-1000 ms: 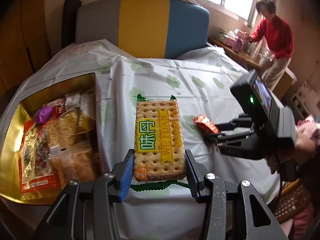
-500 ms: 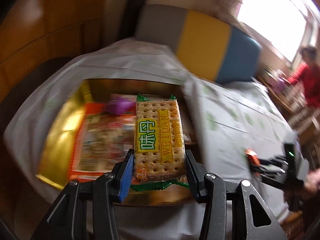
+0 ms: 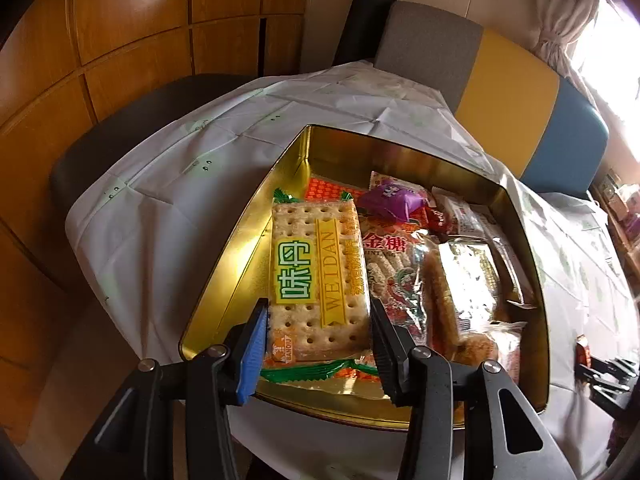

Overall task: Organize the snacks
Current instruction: 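Carry the cracker pack into the gold tray and open the left gripper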

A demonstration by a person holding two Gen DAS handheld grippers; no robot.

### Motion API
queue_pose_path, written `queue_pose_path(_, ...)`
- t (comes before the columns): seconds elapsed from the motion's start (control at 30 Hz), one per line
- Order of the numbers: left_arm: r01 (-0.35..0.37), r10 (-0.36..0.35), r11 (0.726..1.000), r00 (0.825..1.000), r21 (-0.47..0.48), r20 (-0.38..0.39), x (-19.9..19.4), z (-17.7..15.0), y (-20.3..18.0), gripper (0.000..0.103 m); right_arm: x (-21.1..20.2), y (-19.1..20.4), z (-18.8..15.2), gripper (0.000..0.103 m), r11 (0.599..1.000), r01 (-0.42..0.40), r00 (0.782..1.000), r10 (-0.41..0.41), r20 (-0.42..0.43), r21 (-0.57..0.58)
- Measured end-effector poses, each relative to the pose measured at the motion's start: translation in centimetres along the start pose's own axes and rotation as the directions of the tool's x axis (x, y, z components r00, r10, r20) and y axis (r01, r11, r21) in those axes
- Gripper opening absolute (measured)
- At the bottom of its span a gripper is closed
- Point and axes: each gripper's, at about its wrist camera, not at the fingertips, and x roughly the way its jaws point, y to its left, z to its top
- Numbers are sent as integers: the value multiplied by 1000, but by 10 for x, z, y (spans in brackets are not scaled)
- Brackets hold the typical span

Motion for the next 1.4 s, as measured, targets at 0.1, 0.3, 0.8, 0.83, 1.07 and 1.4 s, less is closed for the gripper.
queue_pose_path(0.1,-27,27,999,1000,22,12,3,0,-2,48,0,0,0,30,1000,-3,1000,3,0,3)
queue_pose_path(0.3,-39,39,999,999,30,8,10,1,-2,48,0,0,0,30,1000,-2,1000,2,4,10)
queue_pose_path(0.8,-33,33,998,999,45,-10,26,0,0,48,1,-4,-2,30,999,-22,1000,22,10,34)
queue_pose_path(0.83,-32,33,998,999,52,-21,29,1,-1,48,1,-4,-2,30,999,-20,1000,20,11,34)
queue_pose_path(1.07,-78,81,995,996,63,-40,41,7,-3,49,0,-1,-1,30,1000,-2,1000,2,8,18)
queue_pose_path(1.4,-79,79,996,997,45,10,17,2,1,50,-1,1,0,29,1000,8,1000,-8,5,9)
